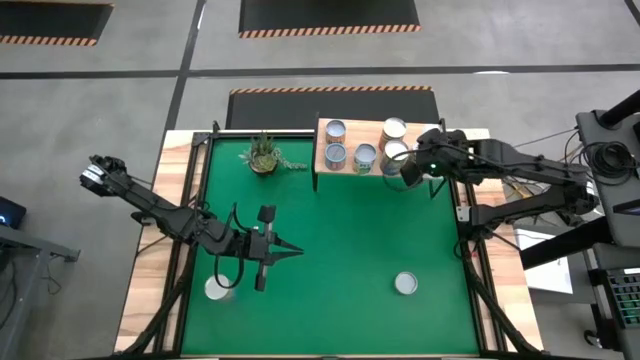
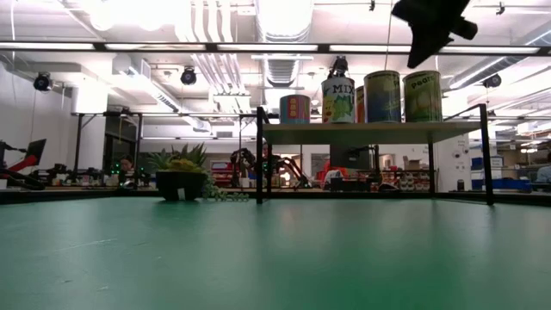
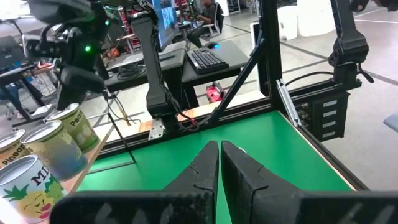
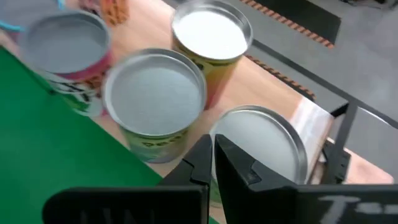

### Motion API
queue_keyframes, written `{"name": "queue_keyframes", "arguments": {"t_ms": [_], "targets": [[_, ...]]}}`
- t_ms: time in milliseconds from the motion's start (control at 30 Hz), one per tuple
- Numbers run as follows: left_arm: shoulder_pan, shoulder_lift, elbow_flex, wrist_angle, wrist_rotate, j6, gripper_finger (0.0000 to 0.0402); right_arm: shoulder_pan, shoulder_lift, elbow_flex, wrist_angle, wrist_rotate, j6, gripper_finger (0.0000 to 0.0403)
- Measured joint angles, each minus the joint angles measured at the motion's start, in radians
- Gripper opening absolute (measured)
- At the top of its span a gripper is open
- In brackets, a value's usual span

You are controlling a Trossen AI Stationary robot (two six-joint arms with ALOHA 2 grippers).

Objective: Pick and place cans onto a shelf
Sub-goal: Put the canned pears on the shelf

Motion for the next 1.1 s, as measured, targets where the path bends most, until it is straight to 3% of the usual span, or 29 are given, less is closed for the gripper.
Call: {"name": "queue_keyframes", "arguments": {"t_ms": [367, 733, 1100], "targets": [[0.000, 0.000, 0.000, -0.009, 0.000, 0.003, 0.0001, -0.009, -0.003, 0.000, -0.029, -0.036, -0.008, 0.0009], [0.000, 0.000, 0.000, -0.008, 0.000, 0.000, 0.0001, -0.009, -0.041, 0.000, -0.178, -0.050, 0.017, 0.0009], [0.000, 0.000, 0.000, -0.007, 0.000, 0.000, 0.0001, -0.009, -0.044, 0.013, -0.171, -0.074, -0.025, 0.0009]]}}
